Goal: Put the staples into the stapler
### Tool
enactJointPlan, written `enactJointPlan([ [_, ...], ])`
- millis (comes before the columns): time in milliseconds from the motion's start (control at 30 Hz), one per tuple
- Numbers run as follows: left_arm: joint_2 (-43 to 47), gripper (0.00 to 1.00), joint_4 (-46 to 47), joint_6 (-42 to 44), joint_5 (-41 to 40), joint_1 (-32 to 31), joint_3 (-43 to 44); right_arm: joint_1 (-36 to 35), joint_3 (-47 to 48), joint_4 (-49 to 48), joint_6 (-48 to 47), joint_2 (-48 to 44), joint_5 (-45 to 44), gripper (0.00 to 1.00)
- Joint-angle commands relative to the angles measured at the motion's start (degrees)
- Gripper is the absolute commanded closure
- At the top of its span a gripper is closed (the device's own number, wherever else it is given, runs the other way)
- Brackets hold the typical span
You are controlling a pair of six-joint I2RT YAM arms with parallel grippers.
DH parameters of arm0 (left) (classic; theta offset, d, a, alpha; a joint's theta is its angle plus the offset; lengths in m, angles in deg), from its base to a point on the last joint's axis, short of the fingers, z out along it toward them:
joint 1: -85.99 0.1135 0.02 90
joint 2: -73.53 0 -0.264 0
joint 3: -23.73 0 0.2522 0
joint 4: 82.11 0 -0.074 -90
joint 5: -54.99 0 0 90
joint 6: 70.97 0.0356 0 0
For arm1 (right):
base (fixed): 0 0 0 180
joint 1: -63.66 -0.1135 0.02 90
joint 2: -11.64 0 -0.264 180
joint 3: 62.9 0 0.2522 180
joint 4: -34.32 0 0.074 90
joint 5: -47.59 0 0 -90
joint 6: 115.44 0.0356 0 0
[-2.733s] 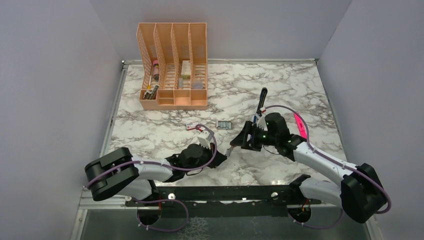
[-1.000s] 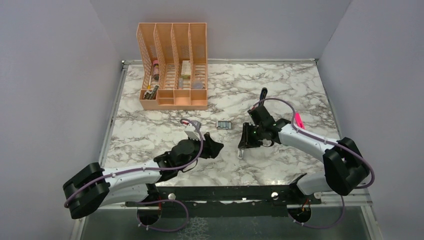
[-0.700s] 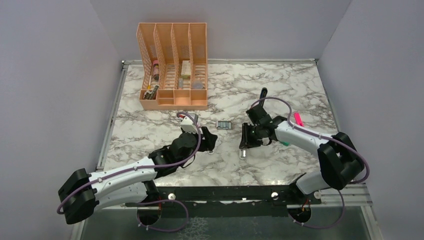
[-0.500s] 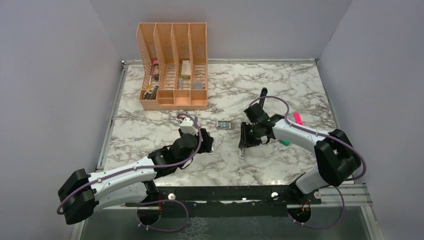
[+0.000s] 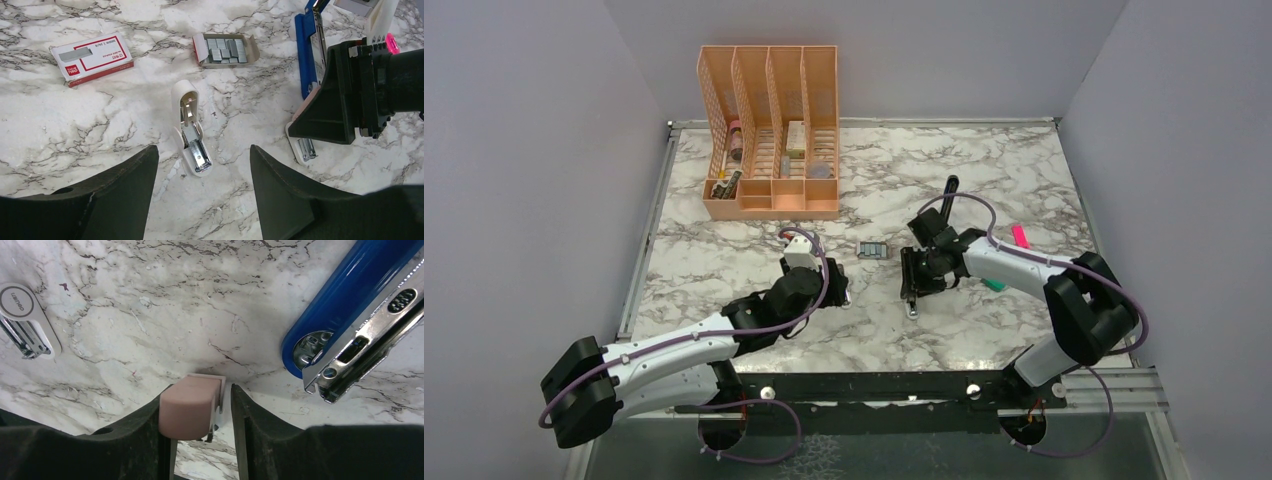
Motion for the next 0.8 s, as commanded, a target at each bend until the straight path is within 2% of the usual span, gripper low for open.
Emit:
enactJointPlan([
  [0,0.09,0.32,-0.99,0.29,-1.56,0.41,0.66,-0.51,1.15,-0.17,-1.59,0.44,-1.83,0.52],
  [267,0.41,0.31,-2.39,1.75,-1.82,0.67,1.96,-0.6,1.87,0.59,-1.65,-5.09,-1.81,0.4],
  [433,0.71,0.31,-6.14,3.59,-3.29,1.02,5.24,-0.6,3.34,1.82,-1.71,-11.37,-5.92,0.38],
  [567,1.3,0.3,-10.81,5.77,-6.43,1.46,9.38,-0.6,6.43,1.68,-3.81,-12.64,-9.49,0.46],
  [633,1.49,0.3,-11.93,7.48,-7.64,1.7,11.13,-0.6,8.78,1.59,-5.13,-11.0,-10.01,0.52],
  [767,1.06,0.3,-14.48,10.59,-10.5,2.08,14.85,-0.76,13.33,-0.67,-6.86,-6.06,-10.08,0.56],
])
